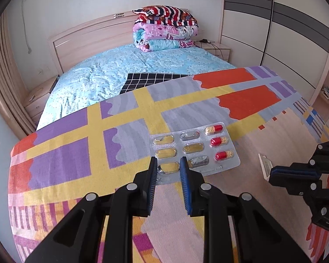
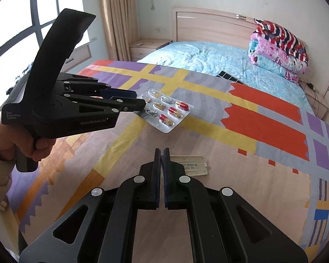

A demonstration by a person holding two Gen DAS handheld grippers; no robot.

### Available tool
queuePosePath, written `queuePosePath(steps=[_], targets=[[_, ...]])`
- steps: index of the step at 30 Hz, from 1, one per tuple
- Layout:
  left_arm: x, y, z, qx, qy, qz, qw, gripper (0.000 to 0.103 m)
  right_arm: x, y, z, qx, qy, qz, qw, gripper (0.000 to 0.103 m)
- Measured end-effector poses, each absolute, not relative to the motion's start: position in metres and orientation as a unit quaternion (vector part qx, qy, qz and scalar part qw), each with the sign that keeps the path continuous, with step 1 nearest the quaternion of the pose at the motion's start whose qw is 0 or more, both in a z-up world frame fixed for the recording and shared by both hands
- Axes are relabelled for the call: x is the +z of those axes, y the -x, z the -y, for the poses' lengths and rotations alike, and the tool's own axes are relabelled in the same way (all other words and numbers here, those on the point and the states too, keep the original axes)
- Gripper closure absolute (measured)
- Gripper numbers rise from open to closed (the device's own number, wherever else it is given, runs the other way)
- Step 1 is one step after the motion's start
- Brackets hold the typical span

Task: Collect trash
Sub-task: 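Close the left tool on the blister pack while the right tool grips the white card, then carry the blister pack and white card down over the trash bin with both tools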

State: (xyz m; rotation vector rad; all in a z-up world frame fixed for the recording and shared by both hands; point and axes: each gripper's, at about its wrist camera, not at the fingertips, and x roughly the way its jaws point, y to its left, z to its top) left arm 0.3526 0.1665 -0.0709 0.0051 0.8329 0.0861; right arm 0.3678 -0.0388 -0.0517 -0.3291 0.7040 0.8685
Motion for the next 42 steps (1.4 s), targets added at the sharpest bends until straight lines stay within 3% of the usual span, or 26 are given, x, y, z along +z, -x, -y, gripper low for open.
queuePosePath(steps=[23,42], targets=[[-0.021,-0.221,-0.115,0.049,-0.027,-0.353,0.934,0.083,-0.016,-0.291,0.092,0.409,0.164,-0.273,0.855,0.100],[-0.016,-0.118,-0.055,0.026,-0.047,-0.329,0.943,0.083,-0.012,-0.215,0.150,0.418,0.151,-0.248,0.861,0.100]])
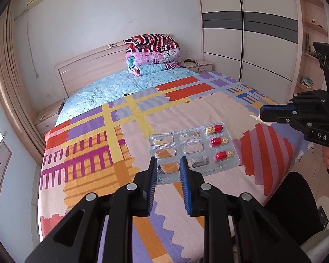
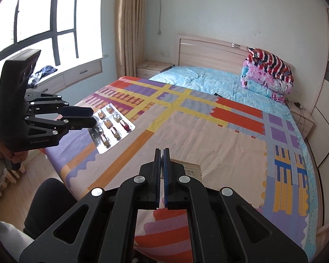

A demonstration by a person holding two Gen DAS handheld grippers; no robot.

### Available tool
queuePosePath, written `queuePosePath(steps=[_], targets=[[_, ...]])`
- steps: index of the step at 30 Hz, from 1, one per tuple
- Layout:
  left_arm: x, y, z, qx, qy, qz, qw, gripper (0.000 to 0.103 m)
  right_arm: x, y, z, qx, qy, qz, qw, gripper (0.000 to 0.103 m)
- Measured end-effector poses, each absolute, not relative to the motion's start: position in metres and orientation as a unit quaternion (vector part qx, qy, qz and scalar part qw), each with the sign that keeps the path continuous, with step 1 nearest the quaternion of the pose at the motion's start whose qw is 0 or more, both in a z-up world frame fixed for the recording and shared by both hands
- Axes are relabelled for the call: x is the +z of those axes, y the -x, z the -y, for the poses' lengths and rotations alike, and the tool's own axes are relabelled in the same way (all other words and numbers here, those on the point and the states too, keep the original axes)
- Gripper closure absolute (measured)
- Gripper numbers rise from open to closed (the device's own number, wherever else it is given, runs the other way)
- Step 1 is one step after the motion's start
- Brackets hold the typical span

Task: Collect trash
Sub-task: 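Carry the blister pack and white card down over the trash bin with both tools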

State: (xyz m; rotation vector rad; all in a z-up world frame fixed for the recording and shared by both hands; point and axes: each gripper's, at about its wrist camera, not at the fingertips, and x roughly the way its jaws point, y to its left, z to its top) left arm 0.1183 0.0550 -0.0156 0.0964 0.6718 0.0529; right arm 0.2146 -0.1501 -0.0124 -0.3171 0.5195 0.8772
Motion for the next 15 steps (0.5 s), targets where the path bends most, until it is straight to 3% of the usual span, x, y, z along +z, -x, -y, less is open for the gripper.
queuePosePath(steps=[15], targets=[[-0.054,-0.060,-0.004,-0.012,-0.038,-0.353,0.935,0.083,-0.040,-0.159,0.191,0.450,0.101,-0.281,0.841,0.100]])
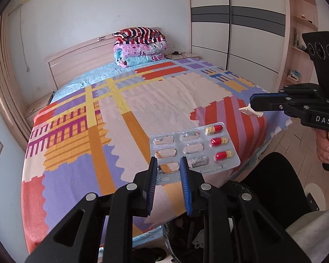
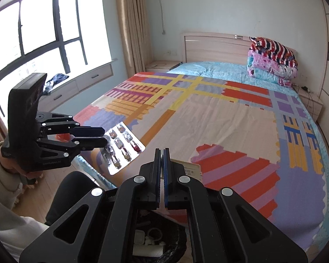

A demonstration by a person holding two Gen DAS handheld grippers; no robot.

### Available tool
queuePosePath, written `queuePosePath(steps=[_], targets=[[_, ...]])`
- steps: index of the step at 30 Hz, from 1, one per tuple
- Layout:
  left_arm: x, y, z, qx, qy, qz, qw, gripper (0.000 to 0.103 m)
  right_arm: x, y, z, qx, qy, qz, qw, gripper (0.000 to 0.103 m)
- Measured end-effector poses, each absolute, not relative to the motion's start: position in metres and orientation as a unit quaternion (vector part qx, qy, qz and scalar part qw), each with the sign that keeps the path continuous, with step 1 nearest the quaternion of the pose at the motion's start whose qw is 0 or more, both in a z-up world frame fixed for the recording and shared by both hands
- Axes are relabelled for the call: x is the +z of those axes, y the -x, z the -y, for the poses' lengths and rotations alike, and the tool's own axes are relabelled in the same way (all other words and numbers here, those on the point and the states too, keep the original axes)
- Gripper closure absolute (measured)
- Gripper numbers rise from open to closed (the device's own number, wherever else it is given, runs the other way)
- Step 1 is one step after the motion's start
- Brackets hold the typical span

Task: Collect trash
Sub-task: 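Carry the blister pack and white card down over the trash bin with both tools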

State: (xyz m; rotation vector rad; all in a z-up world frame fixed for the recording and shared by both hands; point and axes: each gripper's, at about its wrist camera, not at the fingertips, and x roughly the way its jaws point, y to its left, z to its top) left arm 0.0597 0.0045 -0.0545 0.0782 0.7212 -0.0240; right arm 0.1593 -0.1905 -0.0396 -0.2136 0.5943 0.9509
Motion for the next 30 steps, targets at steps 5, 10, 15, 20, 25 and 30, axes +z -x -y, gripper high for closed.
queuePosePath(steps=[5,10,15,20,25,30], targets=[[-0.079,-0.045,0.014,-0.027,-0.033,-0.376,0.926,0.083,-0.068,-0.148,0.198,0.462,0.086,-0.316,0.825,0.100],[-0.110,-0.037,0.028,-0.042,-0.024,-0.407,0.912,0.083,-0.103,-0.138,0.196,0.469,0.081,-0.363,0.801,0.100],[-0.141,-0.037,0.037,-0.052,-0.017,-0.440,0.896,0.083,-0.126,-0.135,0.193,0.473,0.069,-0.394,0.785,0.100],[-0.165,-0.043,0.040,-0.045,-0.024,-0.469,0.882,0.083,-0.142,-0.134,0.190,0.474,0.069,-0.411,0.776,0.100],[-0.191,-0.047,0.041,-0.050,-0.020,-0.494,0.868,0.083,-0.162,-0.136,0.185,0.473,0.070,-0.435,0.763,0.100],[-0.214,-0.052,0.044,-0.048,-0.033,-0.517,0.854,0.083,-0.183,-0.137,0.178,0.470,0.074,-0.459,0.750,0.100]])
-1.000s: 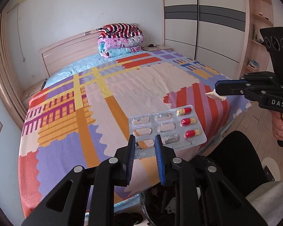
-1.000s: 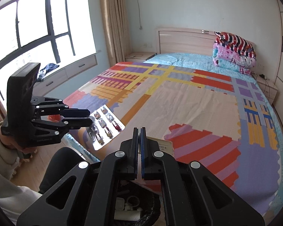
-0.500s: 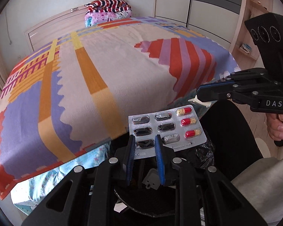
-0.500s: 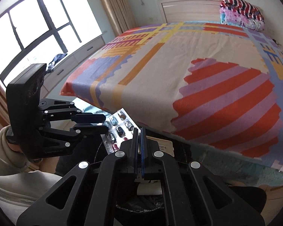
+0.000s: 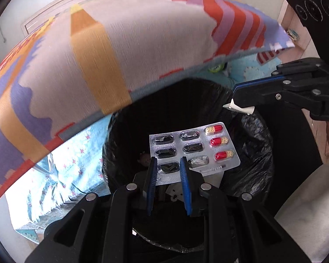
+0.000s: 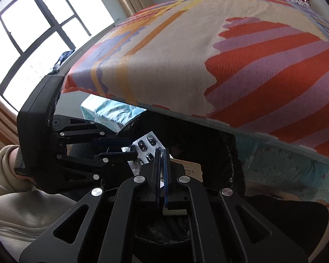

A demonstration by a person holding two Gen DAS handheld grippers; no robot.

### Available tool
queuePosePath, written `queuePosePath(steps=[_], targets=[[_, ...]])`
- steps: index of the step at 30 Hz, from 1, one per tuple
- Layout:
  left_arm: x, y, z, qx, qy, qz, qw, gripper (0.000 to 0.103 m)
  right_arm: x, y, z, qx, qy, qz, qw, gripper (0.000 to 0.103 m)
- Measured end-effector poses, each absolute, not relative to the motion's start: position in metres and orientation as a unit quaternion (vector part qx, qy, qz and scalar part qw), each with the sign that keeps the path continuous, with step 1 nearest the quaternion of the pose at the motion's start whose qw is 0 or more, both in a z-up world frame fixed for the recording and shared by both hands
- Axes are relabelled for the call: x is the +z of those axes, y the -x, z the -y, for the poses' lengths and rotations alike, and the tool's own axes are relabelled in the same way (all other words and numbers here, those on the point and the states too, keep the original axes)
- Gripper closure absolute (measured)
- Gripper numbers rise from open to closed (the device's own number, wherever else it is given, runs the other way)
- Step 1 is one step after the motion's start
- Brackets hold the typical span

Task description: Collect trash

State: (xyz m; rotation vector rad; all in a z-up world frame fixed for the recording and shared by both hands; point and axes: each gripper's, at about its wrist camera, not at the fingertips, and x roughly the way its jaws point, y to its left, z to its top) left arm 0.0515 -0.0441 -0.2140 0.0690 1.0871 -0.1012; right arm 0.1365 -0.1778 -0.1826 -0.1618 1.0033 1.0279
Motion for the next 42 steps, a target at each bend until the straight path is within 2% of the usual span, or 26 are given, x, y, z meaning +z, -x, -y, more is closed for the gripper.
queuePosePath(steps=[17,19,21,25,33,37,39,40,41,42], targets=[[-0.246,-0.067,0.040,-0.042,-0.012,-0.559,0.828,0.081,-0.209,-0.138,0.158,0.475,0.082,-0.500,0.720,0.100],[-0.246,-0.070,0.040,-0.042,-0.009,-0.558,0.829,0.077,-0.210,-0.138,0.158,0.477,0.079,-0.503,0.717,0.100],[-0.245,-0.069,0.038,-0.041,-0.008,-0.556,0.830,0.058,-0.210,-0.138,0.158,0.477,0.079,-0.503,0.717,0.100],[-0.236,-0.067,0.034,-0.045,0.001,-0.543,0.838,0.055,-0.207,-0.135,0.159,0.477,0.079,-0.498,0.720,0.084],[-0.207,-0.059,0.027,-0.052,0.012,-0.511,0.858,0.055,-0.184,-0.128,0.169,0.474,0.085,-0.480,0.734,0.081],[-0.192,-0.052,0.023,-0.061,0.031,-0.493,0.867,0.055,-0.173,-0.121,0.174,0.465,0.103,-0.473,0.741,0.064],[-0.185,-0.047,0.022,-0.067,0.046,-0.488,0.869,0.055,-0.168,-0.118,0.176,0.466,0.109,-0.476,0.738,0.063],[-0.180,-0.044,0.022,-0.071,0.051,-0.483,0.871,0.055,-0.166,-0.115,0.177,0.467,0.113,-0.475,0.737,0.059],[-0.176,-0.042,0.020,-0.075,0.054,-0.480,0.873,0.054,-0.163,-0.112,0.178,0.468,0.118,-0.475,0.736,0.056],[-0.171,-0.039,0.019,-0.079,0.055,-0.476,0.874,0.045,-0.162,-0.110,0.180,0.470,0.122,-0.476,0.734,0.049]])
